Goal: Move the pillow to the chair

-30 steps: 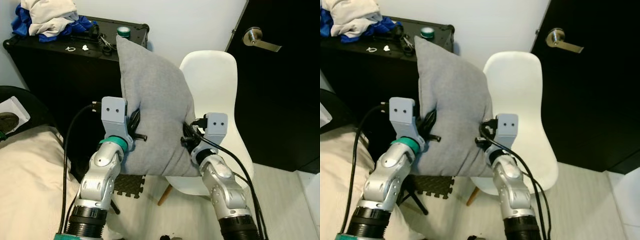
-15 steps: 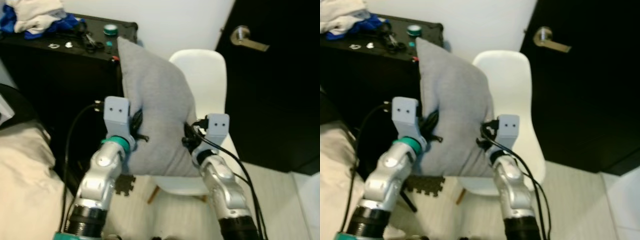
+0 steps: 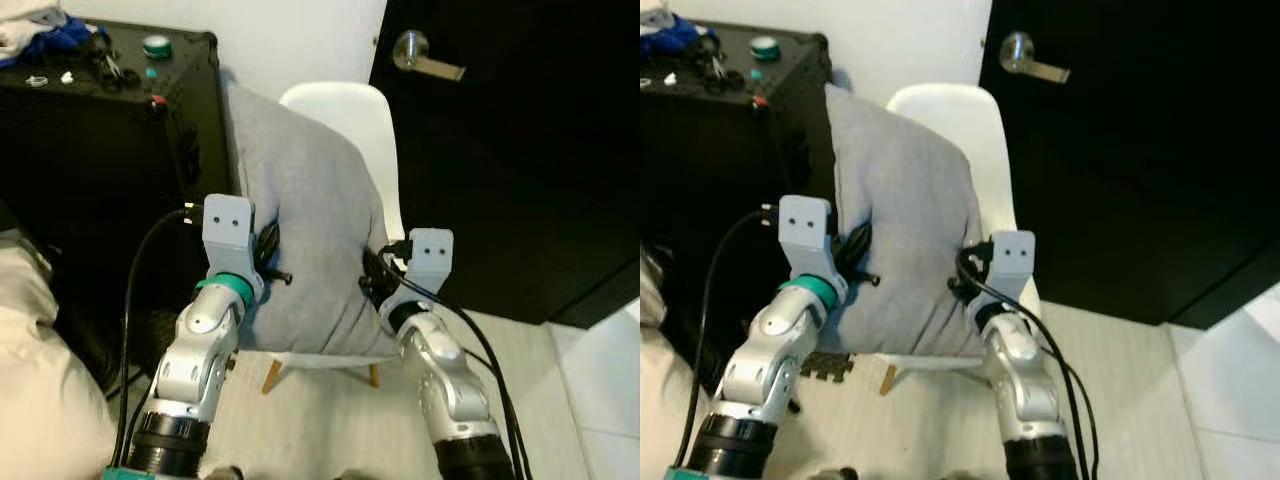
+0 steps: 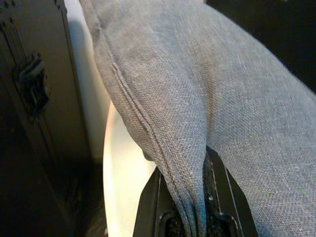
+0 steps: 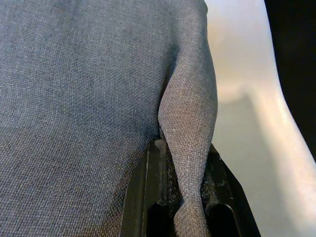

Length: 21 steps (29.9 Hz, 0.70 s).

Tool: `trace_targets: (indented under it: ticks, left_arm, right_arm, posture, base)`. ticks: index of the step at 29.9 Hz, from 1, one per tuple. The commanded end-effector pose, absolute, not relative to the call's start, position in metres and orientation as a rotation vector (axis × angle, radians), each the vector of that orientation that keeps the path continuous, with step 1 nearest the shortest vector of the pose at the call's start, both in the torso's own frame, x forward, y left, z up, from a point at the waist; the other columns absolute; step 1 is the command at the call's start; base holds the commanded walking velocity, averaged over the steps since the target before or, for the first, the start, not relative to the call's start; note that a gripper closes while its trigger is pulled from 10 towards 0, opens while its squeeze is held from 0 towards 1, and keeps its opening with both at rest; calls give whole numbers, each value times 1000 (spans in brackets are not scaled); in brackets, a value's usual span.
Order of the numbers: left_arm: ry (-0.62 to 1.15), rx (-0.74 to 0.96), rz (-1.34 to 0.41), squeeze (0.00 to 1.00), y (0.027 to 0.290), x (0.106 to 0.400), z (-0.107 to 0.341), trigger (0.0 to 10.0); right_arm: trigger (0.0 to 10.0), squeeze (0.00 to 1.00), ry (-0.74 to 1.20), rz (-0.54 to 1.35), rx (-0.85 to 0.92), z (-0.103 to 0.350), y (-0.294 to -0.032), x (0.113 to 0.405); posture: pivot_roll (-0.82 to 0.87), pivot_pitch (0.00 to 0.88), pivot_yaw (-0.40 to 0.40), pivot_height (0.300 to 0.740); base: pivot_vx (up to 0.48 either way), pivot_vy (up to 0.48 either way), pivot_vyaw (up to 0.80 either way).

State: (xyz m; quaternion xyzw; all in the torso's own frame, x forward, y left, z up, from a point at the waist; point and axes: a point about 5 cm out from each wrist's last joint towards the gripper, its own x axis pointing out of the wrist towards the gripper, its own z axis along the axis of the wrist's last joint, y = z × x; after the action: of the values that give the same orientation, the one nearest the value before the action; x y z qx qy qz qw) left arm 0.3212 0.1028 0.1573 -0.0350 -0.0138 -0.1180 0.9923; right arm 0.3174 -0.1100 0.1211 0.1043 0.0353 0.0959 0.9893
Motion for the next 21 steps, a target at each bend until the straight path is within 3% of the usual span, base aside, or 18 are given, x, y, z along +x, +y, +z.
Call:
trace_targets:
  ticks: [1, 4, 15, 21]
  left_arm:
    - [-43, -68, -298, 0, 92, 320, 165, 10000]
    - [-14, -77, -319, 0, 90, 319, 162, 10000]
    - [-12, -82, -341, 0, 88, 318, 162, 10000]
    - [-31, -64, -339, 0, 87, 317, 163, 10000]
  right_arm:
    - [10000, 0, 52, 193, 206, 125, -110, 318]
    - [10000, 0, 51, 192, 207, 125, -110, 317]
    - [10000, 0, 53, 185, 211, 124, -110, 316]
    - [10000, 0, 54, 182, 211, 124, -111, 316]
  posture:
    - [61, 33, 10, 740]
    - [61, 33, 10, 740]
    - [59, 39, 17, 740]
    - [57, 39, 18, 740]
  base:
    - [0, 0, 0]
    - [0, 0, 0]
    - [0, 463, 0]
    - [0, 0, 0]
